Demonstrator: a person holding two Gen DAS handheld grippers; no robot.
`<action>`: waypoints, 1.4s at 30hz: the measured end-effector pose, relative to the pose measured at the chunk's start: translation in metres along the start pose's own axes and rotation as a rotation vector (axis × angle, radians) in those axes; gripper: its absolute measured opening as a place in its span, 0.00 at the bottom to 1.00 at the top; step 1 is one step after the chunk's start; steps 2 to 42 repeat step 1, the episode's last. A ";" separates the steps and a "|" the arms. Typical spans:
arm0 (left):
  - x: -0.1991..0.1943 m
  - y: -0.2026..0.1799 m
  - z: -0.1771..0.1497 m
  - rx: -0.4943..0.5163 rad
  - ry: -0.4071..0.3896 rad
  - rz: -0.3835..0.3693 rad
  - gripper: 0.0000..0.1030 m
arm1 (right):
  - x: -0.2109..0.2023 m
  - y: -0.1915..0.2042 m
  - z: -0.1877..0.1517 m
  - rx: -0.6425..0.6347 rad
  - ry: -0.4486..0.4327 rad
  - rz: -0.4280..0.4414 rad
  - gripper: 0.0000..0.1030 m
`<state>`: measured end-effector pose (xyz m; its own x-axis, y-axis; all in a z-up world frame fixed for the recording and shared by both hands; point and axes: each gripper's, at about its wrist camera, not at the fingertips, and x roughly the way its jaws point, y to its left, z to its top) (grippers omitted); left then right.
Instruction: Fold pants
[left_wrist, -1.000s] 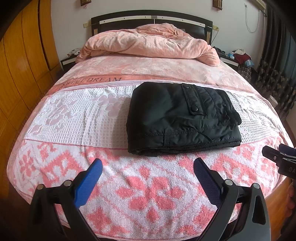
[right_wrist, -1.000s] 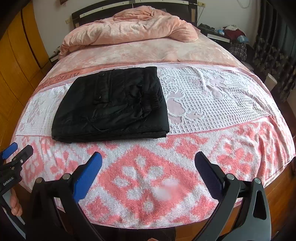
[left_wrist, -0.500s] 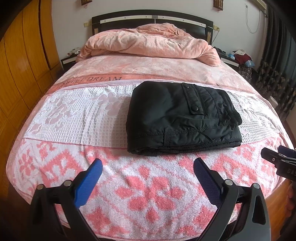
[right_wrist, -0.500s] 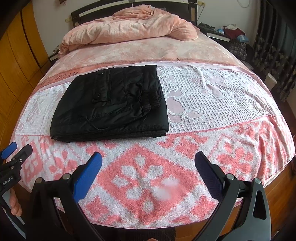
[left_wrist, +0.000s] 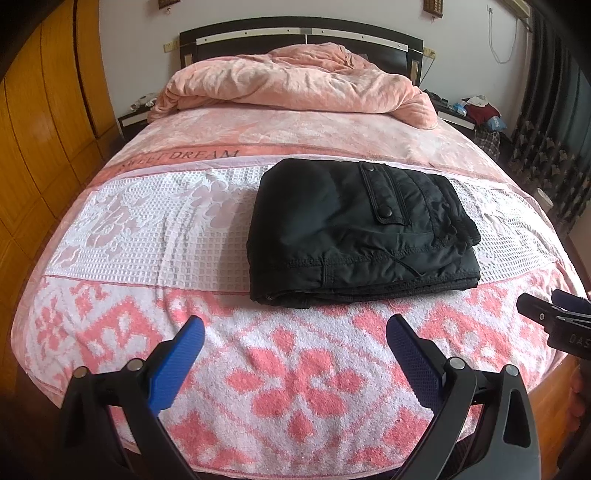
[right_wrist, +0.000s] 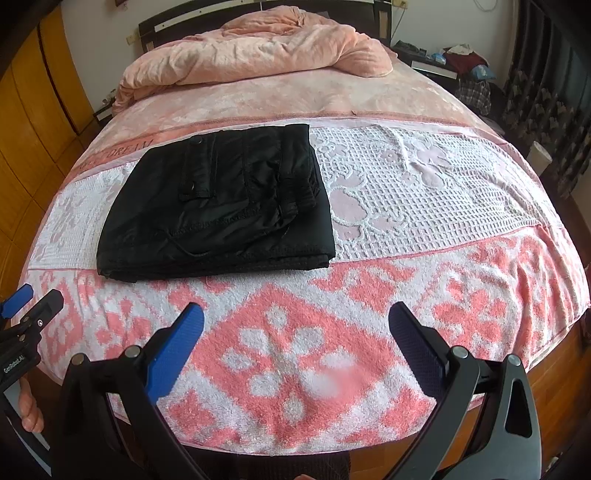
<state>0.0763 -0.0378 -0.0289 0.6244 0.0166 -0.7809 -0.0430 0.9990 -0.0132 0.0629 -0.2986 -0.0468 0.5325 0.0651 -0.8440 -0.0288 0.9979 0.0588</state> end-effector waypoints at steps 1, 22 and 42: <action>0.000 0.000 0.000 0.001 0.000 -0.001 0.96 | 0.000 -0.001 0.000 0.001 0.000 0.001 0.97; 0.000 0.000 0.000 0.001 0.000 -0.001 0.96 | 0.000 -0.001 0.000 0.001 0.000 0.001 0.97; 0.000 0.000 0.000 0.001 0.000 -0.001 0.96 | 0.000 -0.001 0.000 0.001 0.000 0.001 0.97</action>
